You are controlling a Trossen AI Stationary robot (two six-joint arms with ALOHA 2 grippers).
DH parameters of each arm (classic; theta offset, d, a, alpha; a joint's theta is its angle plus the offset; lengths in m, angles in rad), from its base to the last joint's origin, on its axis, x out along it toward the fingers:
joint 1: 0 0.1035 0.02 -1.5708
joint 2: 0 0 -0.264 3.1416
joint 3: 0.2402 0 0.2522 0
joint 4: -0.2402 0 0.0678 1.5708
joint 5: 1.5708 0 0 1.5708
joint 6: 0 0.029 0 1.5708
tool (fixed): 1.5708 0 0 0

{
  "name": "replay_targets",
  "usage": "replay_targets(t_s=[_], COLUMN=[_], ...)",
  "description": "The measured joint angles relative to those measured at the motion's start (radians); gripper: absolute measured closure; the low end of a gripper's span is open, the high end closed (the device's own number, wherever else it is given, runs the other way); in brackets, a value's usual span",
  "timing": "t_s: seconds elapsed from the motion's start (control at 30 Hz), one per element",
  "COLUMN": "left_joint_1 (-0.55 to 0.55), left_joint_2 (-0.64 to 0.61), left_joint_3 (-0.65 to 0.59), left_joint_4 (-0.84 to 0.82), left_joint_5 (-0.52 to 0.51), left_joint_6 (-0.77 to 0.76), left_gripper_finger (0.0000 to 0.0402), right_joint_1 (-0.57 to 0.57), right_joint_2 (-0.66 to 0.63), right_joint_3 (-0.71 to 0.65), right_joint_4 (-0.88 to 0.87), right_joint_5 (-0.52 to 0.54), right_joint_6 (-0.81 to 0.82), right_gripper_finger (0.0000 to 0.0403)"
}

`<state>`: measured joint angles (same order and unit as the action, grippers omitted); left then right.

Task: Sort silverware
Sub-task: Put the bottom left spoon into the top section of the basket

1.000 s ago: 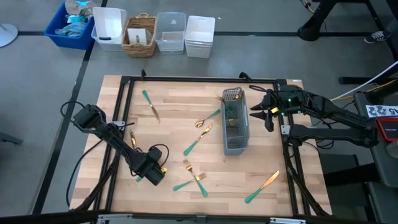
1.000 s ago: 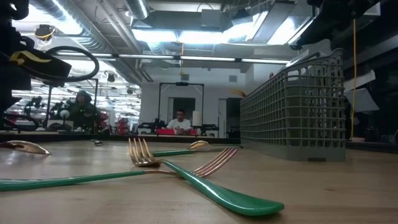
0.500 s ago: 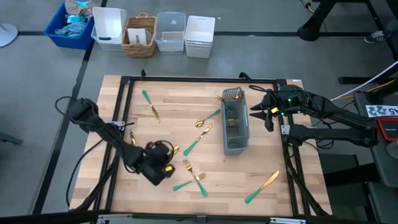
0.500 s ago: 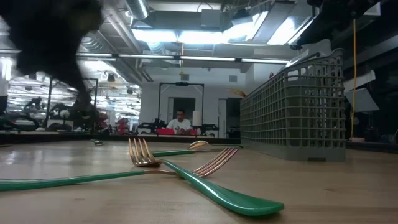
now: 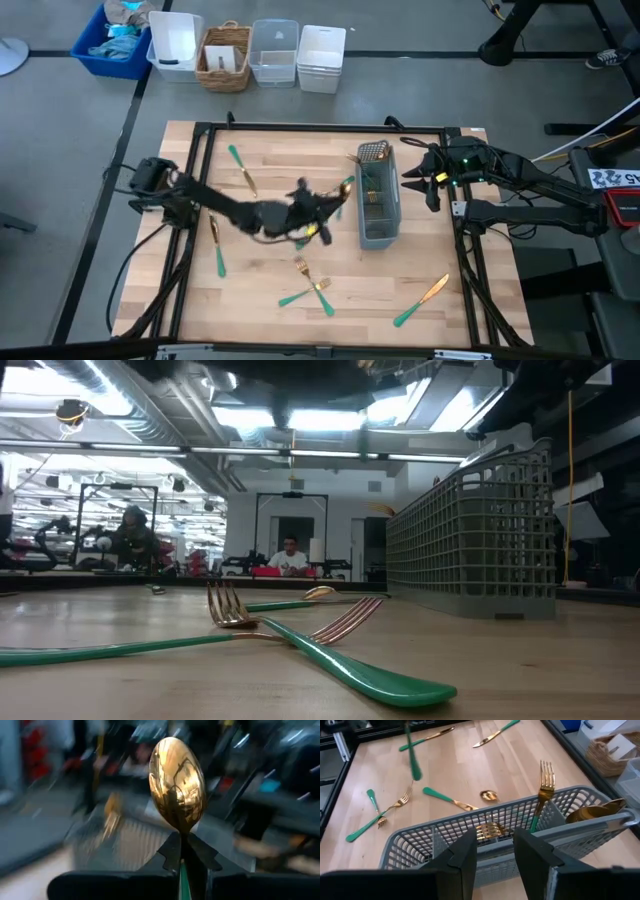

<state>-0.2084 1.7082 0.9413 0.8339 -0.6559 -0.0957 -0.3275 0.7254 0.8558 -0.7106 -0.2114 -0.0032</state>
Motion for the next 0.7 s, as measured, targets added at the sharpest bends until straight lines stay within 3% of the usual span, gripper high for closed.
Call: replay_targets(t_s=[0.1, 0.23, 0.5, 0.7], left_joint_1=[0.096, 0.194, 0.327, 0.415], left_joint_2=[0.062, 0.144, 0.259, 0.273], left_joint_3=[0.001, 0.052, 0.25, 0.351], left_joint_4=[0.163, 0.208, 0.215, 0.15], left_joint_5=[0.178, 0.3, 0.343, 0.407], left_joint_6=[0.037, 0.033, 0.201, 0.259], left_gripper_finger=[0.0399, 0.0398, 0.0399, 0.0399], right_joint_1=[0.0, 0.0, 0.0, 0.0], right_joint_2=[0.0, -0.002, -0.002, -0.002], right_joint_3=[0.0, 0.0, 0.0, 0.0], right_joint_4=[-0.009, -0.023, -0.022, -0.024], right_joint_5=[-0.05, -0.124, -0.066, -0.062], right_joint_6=[0.027, 0.032, 0.031, 0.032], right_gripper_finger=[0.0274, 0.0274, 0.0274, 0.0274])
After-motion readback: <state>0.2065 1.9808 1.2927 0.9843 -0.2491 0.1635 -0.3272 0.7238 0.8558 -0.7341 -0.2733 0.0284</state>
